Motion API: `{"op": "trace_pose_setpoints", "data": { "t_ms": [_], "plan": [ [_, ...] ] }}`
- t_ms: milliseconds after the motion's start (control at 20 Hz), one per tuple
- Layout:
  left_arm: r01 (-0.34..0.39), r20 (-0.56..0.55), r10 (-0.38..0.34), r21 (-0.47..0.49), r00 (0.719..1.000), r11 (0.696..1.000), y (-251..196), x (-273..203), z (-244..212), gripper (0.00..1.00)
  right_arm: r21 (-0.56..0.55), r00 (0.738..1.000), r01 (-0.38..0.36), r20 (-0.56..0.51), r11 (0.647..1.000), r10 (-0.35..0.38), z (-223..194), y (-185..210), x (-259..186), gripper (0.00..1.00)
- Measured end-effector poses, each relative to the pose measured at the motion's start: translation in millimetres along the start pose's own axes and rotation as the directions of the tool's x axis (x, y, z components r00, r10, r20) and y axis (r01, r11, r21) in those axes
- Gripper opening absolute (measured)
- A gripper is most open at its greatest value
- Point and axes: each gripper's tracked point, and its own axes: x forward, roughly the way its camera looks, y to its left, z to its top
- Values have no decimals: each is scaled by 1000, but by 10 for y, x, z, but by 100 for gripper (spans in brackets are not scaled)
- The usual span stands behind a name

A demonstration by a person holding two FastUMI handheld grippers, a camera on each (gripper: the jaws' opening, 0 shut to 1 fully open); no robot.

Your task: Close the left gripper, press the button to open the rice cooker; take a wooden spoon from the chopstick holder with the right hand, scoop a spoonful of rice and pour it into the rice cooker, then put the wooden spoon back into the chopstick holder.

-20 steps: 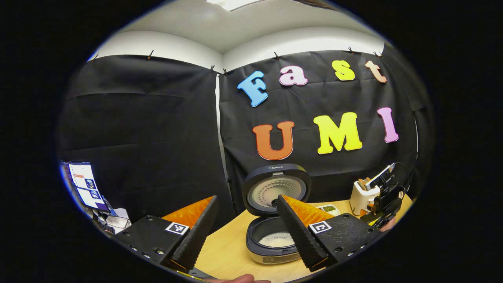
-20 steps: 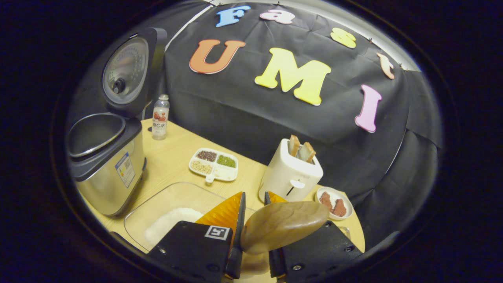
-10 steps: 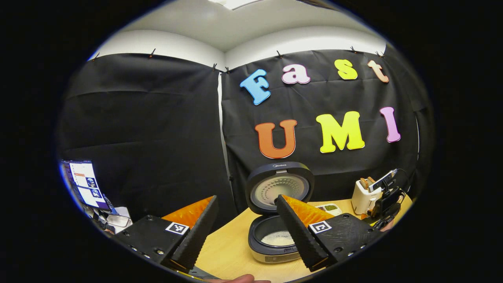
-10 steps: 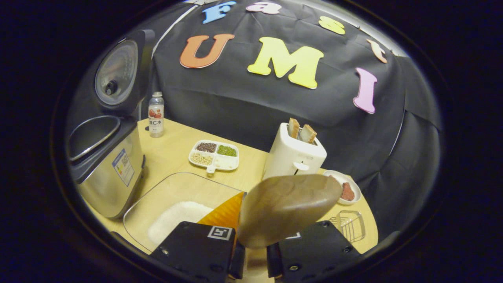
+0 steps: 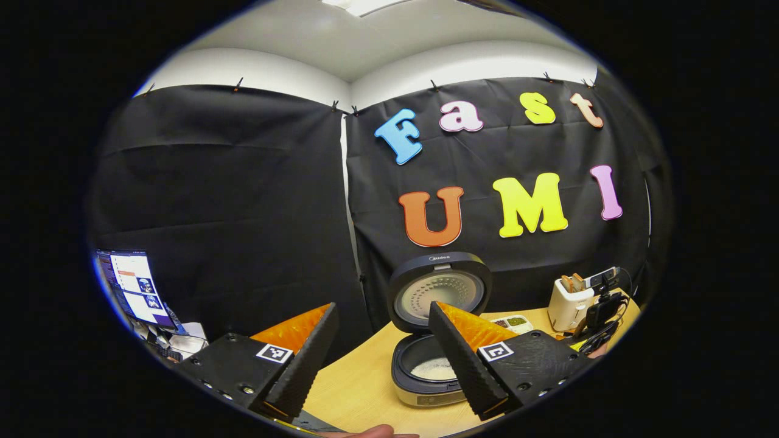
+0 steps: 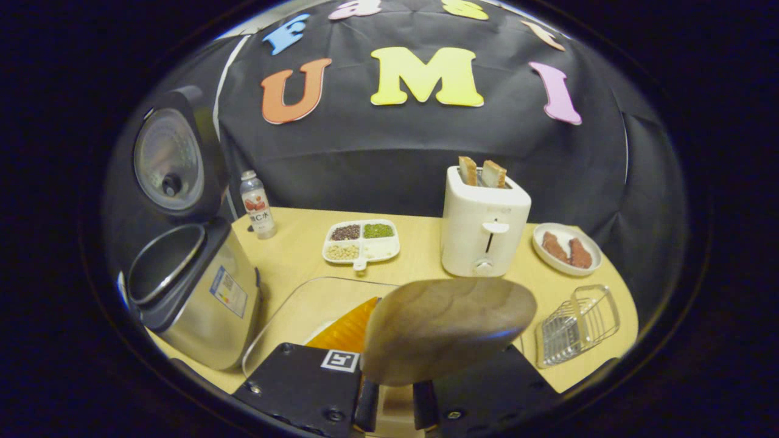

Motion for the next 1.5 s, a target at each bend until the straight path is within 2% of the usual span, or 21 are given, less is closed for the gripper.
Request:
{"op": "trace_pose_setpoints", "data": {
  "t_ms": [250, 400, 550, 600, 700, 800, 950, 1150, 1250, 1350, 1500],
  "plan": [
    [-6, 0, 6, 5, 1000, 1000, 42, -20, 18, 95, 187, 993, -116, 2, 975, 118, -12, 283, -1, 24],
    [-9, 6, 9, 9, 1000, 1000, 59, -9, 51, 95, 319, 985, -169, 18, 933, 172, -2, 356, 38, 24],
    [-11, 2, 11, 6, 1000, 1000, 69, -17, 50, 95, 413, 983, -177, 27, 893, 182, -32, 276, 63, 24],
    [-12, 3, 12, 6, 1000, 1000, 67, -10, 56, 95, 450, 981, -186, 29, 873, 193, -38, 255, 61, 24],
    [-10, 3, 10, 7, 1000, 1000, 58, -12, 63, 95, 560, 979, -188, 36, 807, 203, -51, 161, 57, 24],
    [-11, 8, 11, 10, 1000, 1000, 61, -4, 99, 95, 578, 976, -211, 77, 789, 205, 30, 90, 38, 24],
    [-7, 15, 7, 8, 1000, 1000, 41, 3, 139, 95, 692, 961, -268, 140, 671, 239, 211, 31, -11, 24],
    [1, 24, -1, 13, 1000, 1000, 2, 10, 202, 95, 743, 957, -286, 188, 605, 222, 333, -161, -125, 23],
    [6, 29, -7, 17, 1000, 1000, -32, 13, 219, 95, 788, 950, -310, 227, 532, 216, 463, -261, -189, 23],
    [10, 31, -10, 19, 999, 1000, -47, 7, 240, 95, 814, 947, -319, 250, 486, 203, 533, -371, -245, 23],
    [12, 31, -12, 15, 999, 1000, -56, 19, 246, 95, 829, 942, -334, 271, 448, 199, 642, -452, -346, 23]
  ]
}}
